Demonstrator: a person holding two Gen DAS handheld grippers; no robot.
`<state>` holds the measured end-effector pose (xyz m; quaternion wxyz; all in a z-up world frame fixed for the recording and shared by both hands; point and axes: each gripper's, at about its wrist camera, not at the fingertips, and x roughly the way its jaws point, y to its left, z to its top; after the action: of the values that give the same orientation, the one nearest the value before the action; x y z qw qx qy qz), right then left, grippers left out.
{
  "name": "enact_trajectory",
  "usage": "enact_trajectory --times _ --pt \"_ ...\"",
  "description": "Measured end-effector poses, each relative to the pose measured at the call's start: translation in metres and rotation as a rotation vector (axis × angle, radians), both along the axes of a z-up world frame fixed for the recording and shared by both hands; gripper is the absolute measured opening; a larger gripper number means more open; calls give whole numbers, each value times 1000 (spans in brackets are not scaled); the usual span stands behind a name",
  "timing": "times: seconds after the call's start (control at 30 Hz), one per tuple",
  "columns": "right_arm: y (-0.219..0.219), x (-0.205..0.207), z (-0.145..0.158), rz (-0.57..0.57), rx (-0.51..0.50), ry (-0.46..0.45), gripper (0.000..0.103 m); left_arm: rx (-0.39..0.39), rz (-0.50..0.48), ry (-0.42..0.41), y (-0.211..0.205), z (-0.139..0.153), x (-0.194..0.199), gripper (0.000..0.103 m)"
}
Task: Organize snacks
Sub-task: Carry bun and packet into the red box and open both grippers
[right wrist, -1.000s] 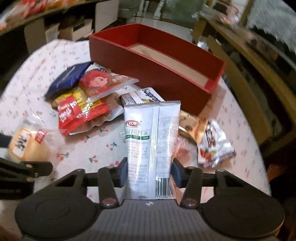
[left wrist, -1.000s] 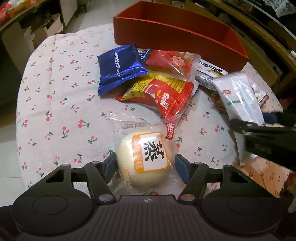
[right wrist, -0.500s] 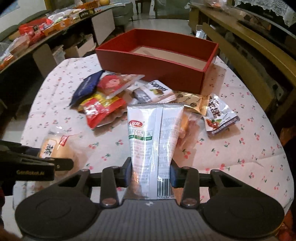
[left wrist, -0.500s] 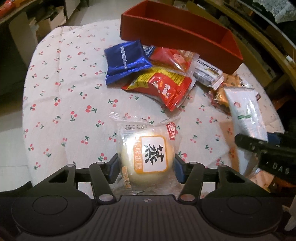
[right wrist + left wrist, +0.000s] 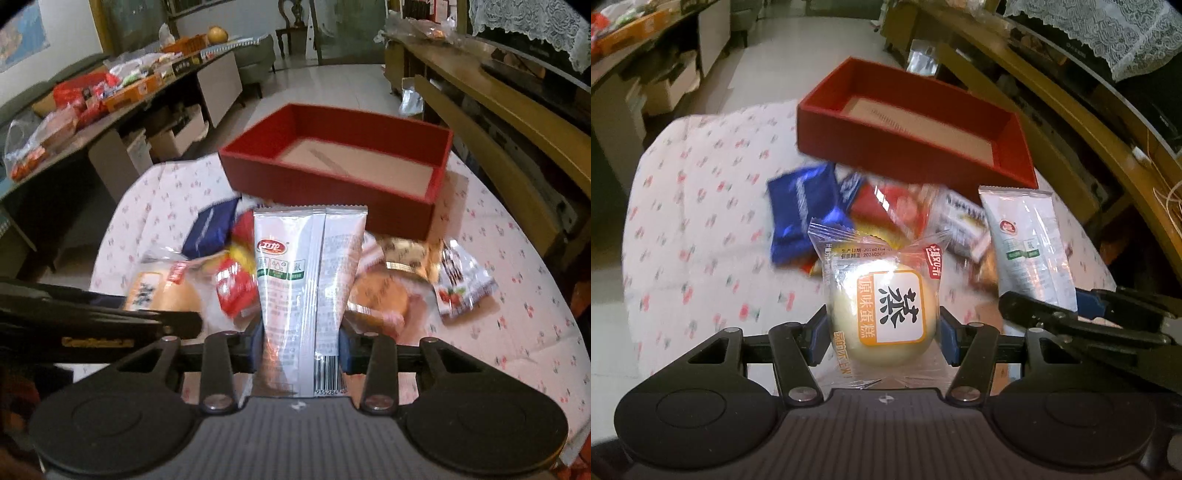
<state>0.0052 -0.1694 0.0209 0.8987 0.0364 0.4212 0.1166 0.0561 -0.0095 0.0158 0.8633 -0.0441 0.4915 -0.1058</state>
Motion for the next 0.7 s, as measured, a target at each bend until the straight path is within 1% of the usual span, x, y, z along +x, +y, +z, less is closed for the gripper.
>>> enact_trajectory --times 0.23,0.43,0.57,0.7 --pt "-17 51 13 -56 38 -26 46 -5 -1 -40 -18 10 56 64" --pt "-32 106 21 -103 36 -54 46 13 -7 -86 -35 16 108 64" --pt "-40 145 18 -128 33 -57 46 21 -5 -105 -45 15 145 64" --pt "-47 184 9 -149 43 -50 46 39 0 -122 -52 9 177 64"
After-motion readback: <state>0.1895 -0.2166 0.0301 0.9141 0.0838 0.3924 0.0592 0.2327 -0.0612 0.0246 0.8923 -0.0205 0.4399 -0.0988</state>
